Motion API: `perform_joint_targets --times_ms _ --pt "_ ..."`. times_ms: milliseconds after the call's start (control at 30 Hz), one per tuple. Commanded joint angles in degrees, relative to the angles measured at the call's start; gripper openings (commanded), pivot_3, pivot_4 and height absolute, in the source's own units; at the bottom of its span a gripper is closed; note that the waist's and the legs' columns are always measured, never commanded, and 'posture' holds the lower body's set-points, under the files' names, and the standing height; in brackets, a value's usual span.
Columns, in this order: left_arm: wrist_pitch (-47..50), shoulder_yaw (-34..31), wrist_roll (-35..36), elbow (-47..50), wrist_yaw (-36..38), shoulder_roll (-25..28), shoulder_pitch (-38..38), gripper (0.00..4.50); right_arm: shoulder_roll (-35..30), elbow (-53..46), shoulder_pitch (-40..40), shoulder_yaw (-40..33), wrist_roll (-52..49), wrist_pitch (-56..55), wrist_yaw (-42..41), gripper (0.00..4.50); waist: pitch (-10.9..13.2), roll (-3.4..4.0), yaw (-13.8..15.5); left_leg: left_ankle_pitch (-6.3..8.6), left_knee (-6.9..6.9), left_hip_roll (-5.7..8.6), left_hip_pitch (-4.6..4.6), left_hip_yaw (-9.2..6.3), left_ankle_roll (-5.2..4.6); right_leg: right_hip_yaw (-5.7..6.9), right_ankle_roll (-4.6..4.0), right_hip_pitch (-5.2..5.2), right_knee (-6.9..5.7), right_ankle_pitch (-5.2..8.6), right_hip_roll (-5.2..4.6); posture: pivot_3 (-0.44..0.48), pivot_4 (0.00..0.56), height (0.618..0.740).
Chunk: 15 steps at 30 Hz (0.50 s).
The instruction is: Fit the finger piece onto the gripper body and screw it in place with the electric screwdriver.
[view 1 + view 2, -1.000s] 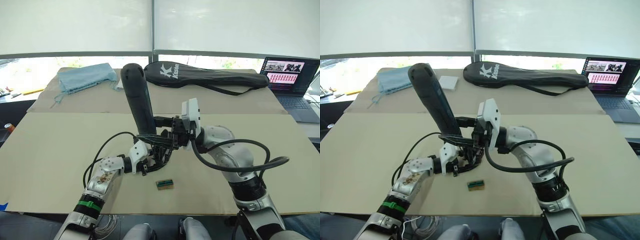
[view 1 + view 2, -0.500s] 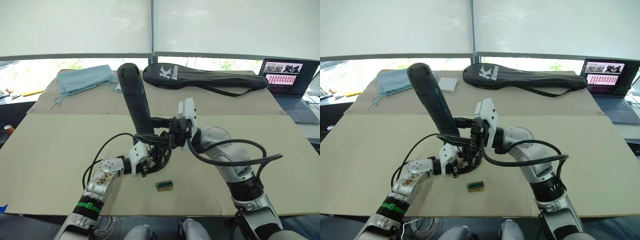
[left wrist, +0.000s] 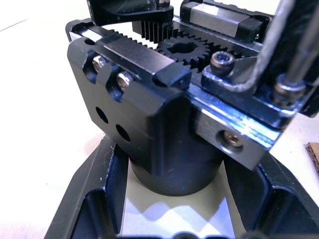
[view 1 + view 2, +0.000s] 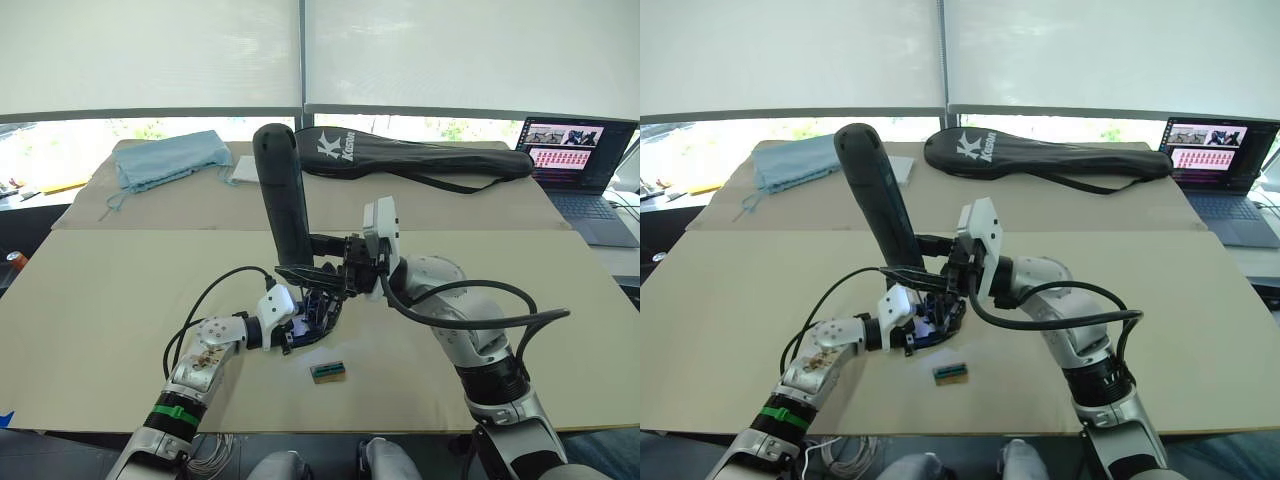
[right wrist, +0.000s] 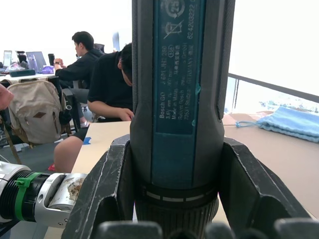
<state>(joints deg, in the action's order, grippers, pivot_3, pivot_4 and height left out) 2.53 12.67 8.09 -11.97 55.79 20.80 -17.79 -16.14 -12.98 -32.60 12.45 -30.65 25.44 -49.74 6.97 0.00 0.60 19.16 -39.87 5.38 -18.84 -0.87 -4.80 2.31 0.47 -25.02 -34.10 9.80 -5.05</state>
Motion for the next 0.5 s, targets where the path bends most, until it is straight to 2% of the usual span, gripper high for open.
perform_joint_targets --times_ms 33,500 --pt "1.7 2.4 -0.9 -0.7 1.6 0.6 1.7 2.28 -1.6 3.6 2.4 2.2 3.0 2.7 0.4 1.92 0.0 0.00 0.0 0.00 0.00 0.00 0.00 0.00 0.00 0.00 0.00 0.00 0.00 0.00 0.00 0.000 0.150 0.740" --pt "1.8 2.3 -1.2 -0.9 1.0 0.5 1.9 2.28 -1.8 -0.7 -1.9 -0.1 0.0 0.9 -2.5 1.92 0.0 0.00 0.0 0.00 0.03 0.00 -0.02 0.00 0.00 0.00 0.00 -0.02 0.02 0.00 0.00 0.000 0.150 0.740"
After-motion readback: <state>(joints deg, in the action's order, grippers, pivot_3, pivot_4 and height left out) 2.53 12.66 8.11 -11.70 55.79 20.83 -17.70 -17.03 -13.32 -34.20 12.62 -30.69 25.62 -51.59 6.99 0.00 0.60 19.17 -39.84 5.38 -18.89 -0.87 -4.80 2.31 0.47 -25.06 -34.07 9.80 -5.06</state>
